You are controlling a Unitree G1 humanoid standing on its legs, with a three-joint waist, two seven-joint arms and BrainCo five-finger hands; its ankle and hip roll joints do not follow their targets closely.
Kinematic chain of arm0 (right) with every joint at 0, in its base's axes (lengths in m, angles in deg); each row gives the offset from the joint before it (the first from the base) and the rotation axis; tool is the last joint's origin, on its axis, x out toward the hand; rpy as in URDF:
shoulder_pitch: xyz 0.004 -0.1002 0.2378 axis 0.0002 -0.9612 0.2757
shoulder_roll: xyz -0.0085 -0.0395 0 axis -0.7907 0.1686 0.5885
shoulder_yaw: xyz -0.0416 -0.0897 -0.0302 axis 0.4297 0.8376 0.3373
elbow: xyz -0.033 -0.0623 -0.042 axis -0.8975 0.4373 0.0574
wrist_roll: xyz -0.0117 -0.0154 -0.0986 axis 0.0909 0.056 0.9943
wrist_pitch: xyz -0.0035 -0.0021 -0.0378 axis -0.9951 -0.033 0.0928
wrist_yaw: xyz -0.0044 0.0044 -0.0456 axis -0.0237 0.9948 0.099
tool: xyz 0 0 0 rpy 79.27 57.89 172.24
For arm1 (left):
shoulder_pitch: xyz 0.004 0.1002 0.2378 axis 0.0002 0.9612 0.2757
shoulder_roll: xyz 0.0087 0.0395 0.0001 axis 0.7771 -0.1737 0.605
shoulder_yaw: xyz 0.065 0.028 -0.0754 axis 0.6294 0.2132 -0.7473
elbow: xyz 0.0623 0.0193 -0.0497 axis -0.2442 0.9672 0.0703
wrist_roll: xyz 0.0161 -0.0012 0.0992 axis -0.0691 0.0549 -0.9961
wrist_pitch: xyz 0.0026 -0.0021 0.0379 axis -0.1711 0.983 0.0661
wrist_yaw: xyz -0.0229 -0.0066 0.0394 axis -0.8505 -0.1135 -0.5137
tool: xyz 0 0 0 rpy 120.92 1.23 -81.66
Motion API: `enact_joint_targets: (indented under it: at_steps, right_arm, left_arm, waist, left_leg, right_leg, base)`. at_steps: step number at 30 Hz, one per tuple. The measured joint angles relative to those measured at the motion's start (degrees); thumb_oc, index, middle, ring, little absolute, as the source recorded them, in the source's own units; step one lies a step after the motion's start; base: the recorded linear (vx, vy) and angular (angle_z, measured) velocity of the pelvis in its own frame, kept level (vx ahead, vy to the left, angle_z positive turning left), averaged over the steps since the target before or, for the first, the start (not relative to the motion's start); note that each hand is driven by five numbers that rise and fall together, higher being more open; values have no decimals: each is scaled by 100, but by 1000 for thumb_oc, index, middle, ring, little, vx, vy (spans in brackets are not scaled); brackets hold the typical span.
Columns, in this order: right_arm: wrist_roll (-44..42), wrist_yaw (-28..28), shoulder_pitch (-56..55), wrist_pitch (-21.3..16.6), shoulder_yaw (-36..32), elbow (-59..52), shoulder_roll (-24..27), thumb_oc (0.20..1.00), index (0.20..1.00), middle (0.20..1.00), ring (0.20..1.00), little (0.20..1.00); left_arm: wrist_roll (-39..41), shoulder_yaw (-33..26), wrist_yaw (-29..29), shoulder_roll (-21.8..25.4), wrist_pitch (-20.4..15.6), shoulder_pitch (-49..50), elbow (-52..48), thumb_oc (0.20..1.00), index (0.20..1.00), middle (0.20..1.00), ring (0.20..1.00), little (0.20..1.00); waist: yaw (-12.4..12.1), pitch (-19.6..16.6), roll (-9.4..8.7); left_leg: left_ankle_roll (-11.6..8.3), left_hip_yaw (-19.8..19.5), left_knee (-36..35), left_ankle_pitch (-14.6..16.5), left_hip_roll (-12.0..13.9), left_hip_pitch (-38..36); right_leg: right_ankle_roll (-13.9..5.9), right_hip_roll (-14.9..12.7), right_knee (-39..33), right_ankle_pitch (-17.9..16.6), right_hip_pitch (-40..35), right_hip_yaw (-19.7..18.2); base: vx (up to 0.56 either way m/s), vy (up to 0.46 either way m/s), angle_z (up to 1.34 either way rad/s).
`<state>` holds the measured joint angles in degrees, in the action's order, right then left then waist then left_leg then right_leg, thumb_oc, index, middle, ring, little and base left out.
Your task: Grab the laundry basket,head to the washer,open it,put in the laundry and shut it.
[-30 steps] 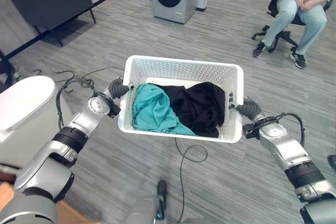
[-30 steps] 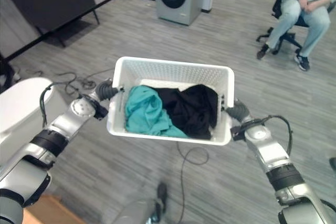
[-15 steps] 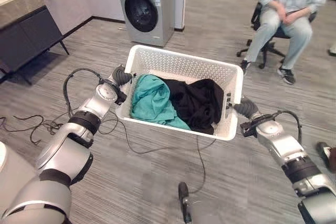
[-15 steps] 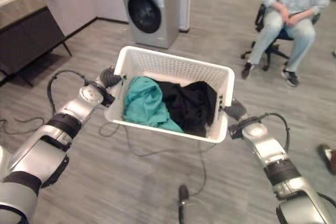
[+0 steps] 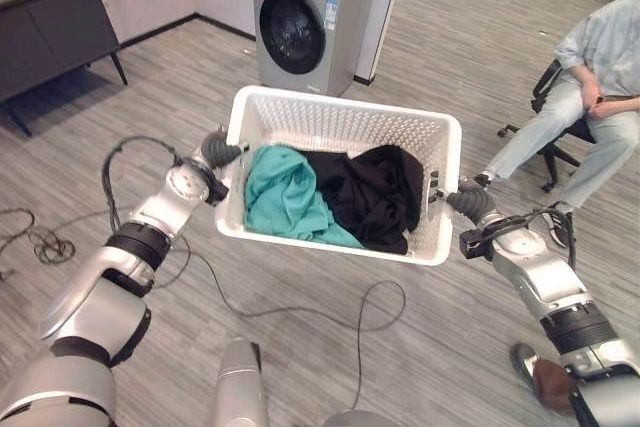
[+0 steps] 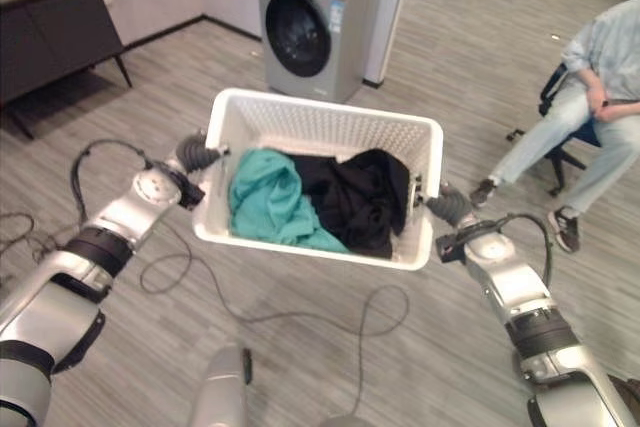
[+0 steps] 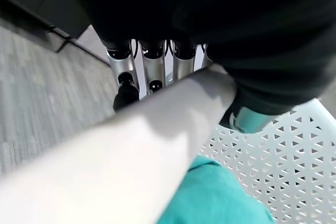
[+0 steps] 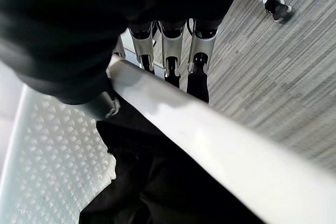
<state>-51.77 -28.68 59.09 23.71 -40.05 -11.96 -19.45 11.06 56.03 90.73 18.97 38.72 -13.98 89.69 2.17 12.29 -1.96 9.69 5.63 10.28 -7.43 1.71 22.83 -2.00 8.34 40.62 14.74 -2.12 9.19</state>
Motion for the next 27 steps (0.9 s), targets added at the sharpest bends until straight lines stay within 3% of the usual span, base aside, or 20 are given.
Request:
enact_joint_targets:
  at_steps: [1, 2, 3, 5, 6, 7, 8, 9, 10, 12, 14, 17, 18, 19, 20, 21, 23, 24, 26, 27]
  right_arm:
    - [-3, 24, -25, 0, 52, -139, 170, 200, 200, 200, 200, 200]
    - [9, 35, -61, -49, -1, -266, 173, 200, 200, 200, 200, 200]
    - [-1, -119, -565, -68, 114, -34, -72, 200, 200, 200, 200, 200]
    - [-4, -107, -585, -85, 53, 174, -221, 200, 200, 200, 200, 200]
    - [-7, -18, -552, -82, 53, 176, -271, 200, 200, 200, 200, 200]
    - [-5, 44, -479, -82, 57, 169, -348, 200, 200, 200, 200, 200]
    - [8, 40, -436, -81, 74, 150, -517, 200, 200, 200, 200, 200]
    - [24, -12, -413, -77, 96, 125, -566, 200, 200, 200, 200, 200]
    - [34, -48, -237, -61, 74, 166, -480, 200, 200, 200, 200, 200]
    - [37, -60, -127, -62, 46, 239, -515, 200, 200, 200, 200, 200]
    - [59, -51, 40, -60, 152, 473, -647, 200, 200, 200, 200, 200]
    - [255, -52, 530, -59, 215, 571, -836, 200, 200, 200, 200, 200]
    - [289, -120, 733, -59, 345, 676, -956, 200, 200, 200, 200, 200]
    - [293, -127, 1011, -45, 351, 951, -1017, 200, 200, 200, 200, 200]
    - [293, -118, 1117, -45, 321, 1010, -908, 200, 200, 200, 200, 200]
    - [344, -144, 971, -95, 285, 978, -1061, 200, 200, 200, 200, 200]
    - [342, -125, 956, -86, 293, 1008, -994, 200, 200, 200, 200, 200]
    - [339, -126, 979, -86, 301, 1009, -952, 200, 200, 200, 200, 200]
    - [336, -113, 967, -86, 446, 986, -909, 200, 200, 200, 200, 200]
    - [343, -117, 854, -96, 401, 987, -792, 200, 200, 200, 200, 200]
  left_arm:
    - [2, 5, -8, 4, -34, 78, 5, 200, 200, 200, 200, 200]
    - [-2, 23, 34, 82, -41, 165, -65, 200, 200, 200, 200, 200]
    - [-5, 158, 39, -137, -44, 299, -50, 200, 200, 200, 200, 200]
    - [-3, 144, 30, -210, -42, 324, -54, 200, 200, 200, 200, 200]
    - [1, 137, 18, -134, -24, 324, -15, 200, 200, 200, 200, 200]
    - [4, 111, 16, -60, -16, 396, 44, 200, 200, 200, 200, 200]
    - [7, 43, 17, -7, -10, 500, 145, 200, 200, 200, 200, 200]
    - [9, -95, 5, -33, -8, 494, 162, 200, 200, 200, 200, 200]
    - [37, -130, 9, -42, -66, 273, 138, 200, 200, 200, 200, 200]
    - [47, -85, 2, -44, -73, 110, 226, 200, 200, 200, 200, 200]
    - [49, -37, 54, 13, -57, 91, 240, 200, 200, 200, 200, 200]
    - [53, -19, 158, 126, -11, -145, 538, 200, 200, 200, 200, 200]
    - [53, -42, 157, 98, -48, -427, 841, 200, 200, 200, 200, 200]
    - [54, -5, 210, 92, -32, -600, 908, 200, 200, 200, 200, 200]
    - [52, 147, 181, 114, -9, -692, 912, 200, 200, 200, 200, 200]
    - [53, 180, 260, 41, -41, -796, 858, 200, 200, 200, 200, 200]
    - [48, 85, 226, 82, -21, -893, 768, 200, 200, 200, 200, 200]
    - [48, 85, 228, 78, -22, -913, 757, 200, 200, 200, 200, 200]
    - [46, 85, 208, 81, -20, -762, 861, 200, 200, 200, 200, 200]
    - [39, -70, 235, -124, -87, -522, 841, 200, 200, 200, 200, 200]
  waist:
    - [-259, -337, 248]
    - [-407, -499, 443]
    - [-173, -584, -62]
    - [-116, -598, -96]
    - [-159, -542, 19]
    - [-221, -477, 124]
    - [-263, -440, 70]
    - [-187, -390, -36]
    - [-231, -333, -236]
    - [-208, -355, -301]
    - [-168, -405, -488]
    - [-118, -218, -239]
    - [-80, -36, -222]
    - [-129, 18, -304]
    - [59, -69, 140]
    - [-7, -47, -30]
    - [67, 31, 274]
    - [127, 61, 335]
    - [87, 17, 243]
    - [168, -142, 281]
  left_leg:
    - [275, 193, -874, 75, -22, -196]
    - [409, 18, -928, 80, -41, -265]
    - [402, -2, -816, 285, -571, -608]
    - [539, -447, -1210, 262, -705, -896]
    - [648, -714, -1452, -344, -512, -1171]
    - [556, -726, -1436, -853, -341, -1344]
    - [258, -537, -1368, -831, -294, -1555]
    - [-229, -352, -699, -509, -314, -1446]
    - [-365, -29, -207, -18, -597, -1305]
    - [-184, 104, -519, 144, -760, -1648]
    - [-134, 116, -565, 218, -692, -1971]
    - [-91, 68, 56, 664, -276, -2257]
    - [-71, 368, 1533, 920, -40, -1766]
    - [206, 795, 1919, 1484, -299, -1439]
    - [617, 894, 464, 1235, -456, -1743]
    - [313, 758, 457, 1465, -598, -2095]
    - [19, 564, -127, 1363, -319, -2607]
    - [-117, 427, -312, 1346, -196, -2835]
    - [-724, 374, -327, 1646, 96, -3489]
    - [-1437, 15, -205, 2147, 402, -3771]
  right_leg:
    - [375, -140, -541, 957, 79, -270]
    - [881, -1, -791, 1583, -192, -504]
    - [344, -466, -1092, 1565, -842, -364]
    - [-400, -430, -1036, 1072, -905, -466]
    - [-72, -425, -824, 1410, -689, -523]
    - [-67, -494, -1144, 1501, -738, -591]
    - [-127, -716, -1782, 1385, -776, -871]
    - [-85, -901, -2637, 625, -1082, -868]
    - [-160, -1023, -2714, 411, -1461, -891]
    - [-287, -915, -1713, 428, -1294, -904]
    - [-728, -976, -409, -169, -749, -798]
    - [-415, -1314, 919, -195, 389, -491]
    - [-161, -1337, 57, -722, 387, -434]
    - [-273, -1673, 1056, -1066, 662, -200]
    - [-565, -1790, 1793, -1500, 877, 390]
    - [9, -2208, 2083, -646, 1017, 453]
    - [96, -2064, -225, -37, 1272, 554]
    - [69, -2003, -1360, -192, 1408, 529]
    - [74, -1762, -3535, -1582, 1568, 39]
    - [-213, -1555, -3735, -2523, 1323, -172]
  base:
    - [249, 38, -118]
    - [550, 99, -48]
    - [433, 80, 14]
    - [466, 90, 28]
    - [645, 149, -55]
    - [667, 174, -95]
    - [545, 157, -73]
    - [675, 202, -53]
    - [641, 209, -16]
    - [420, 163, -5]
    - [278, 138, -5]
    - [305, 187, -35]
    - [281, 178, -24]
    - [320, 105, 11]
    - [322, 38, -17]
    - [377, -65, 21]
    - [284, -147, 16]
    - [200, -131, 31]
    - [264, -225, 54]
    - [318, -274, 83]
